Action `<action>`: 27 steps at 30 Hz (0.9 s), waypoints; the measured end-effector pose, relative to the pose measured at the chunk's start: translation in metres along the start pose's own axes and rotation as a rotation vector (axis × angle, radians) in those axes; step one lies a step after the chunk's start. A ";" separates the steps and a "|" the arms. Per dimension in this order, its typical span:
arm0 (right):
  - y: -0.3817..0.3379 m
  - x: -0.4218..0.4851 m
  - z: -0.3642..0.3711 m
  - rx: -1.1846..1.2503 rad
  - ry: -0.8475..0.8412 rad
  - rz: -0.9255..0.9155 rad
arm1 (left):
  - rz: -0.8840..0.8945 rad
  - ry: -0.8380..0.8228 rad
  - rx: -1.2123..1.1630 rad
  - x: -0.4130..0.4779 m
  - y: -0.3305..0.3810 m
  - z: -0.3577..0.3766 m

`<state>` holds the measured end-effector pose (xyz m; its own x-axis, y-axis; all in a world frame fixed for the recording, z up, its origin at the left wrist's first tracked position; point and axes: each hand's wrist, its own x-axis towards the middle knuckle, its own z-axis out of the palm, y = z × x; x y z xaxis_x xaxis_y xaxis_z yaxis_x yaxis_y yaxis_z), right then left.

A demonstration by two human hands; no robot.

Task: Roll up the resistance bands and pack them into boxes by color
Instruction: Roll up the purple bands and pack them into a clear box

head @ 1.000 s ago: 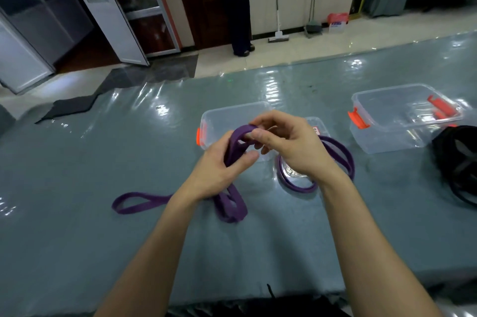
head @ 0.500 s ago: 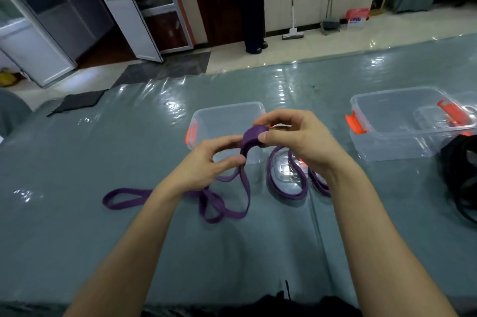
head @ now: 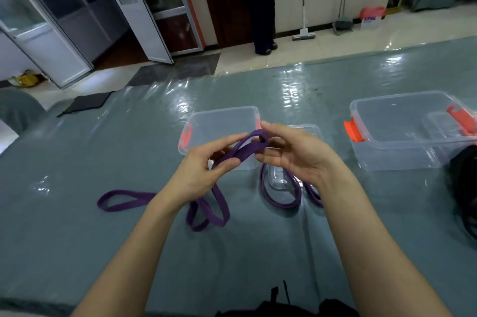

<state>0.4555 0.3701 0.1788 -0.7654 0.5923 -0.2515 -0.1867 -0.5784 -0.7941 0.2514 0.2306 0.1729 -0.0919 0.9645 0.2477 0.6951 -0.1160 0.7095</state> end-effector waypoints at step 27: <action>-0.004 0.020 -0.050 -0.201 -0.053 0.067 | -0.067 -0.367 0.370 0.068 0.030 -0.019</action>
<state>0.4719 0.4121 0.1492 -0.8045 0.5227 -0.2820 -0.0116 -0.4885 -0.8725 0.2525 0.2876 0.2239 0.0649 0.9943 -0.0847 0.9078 -0.0236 0.4187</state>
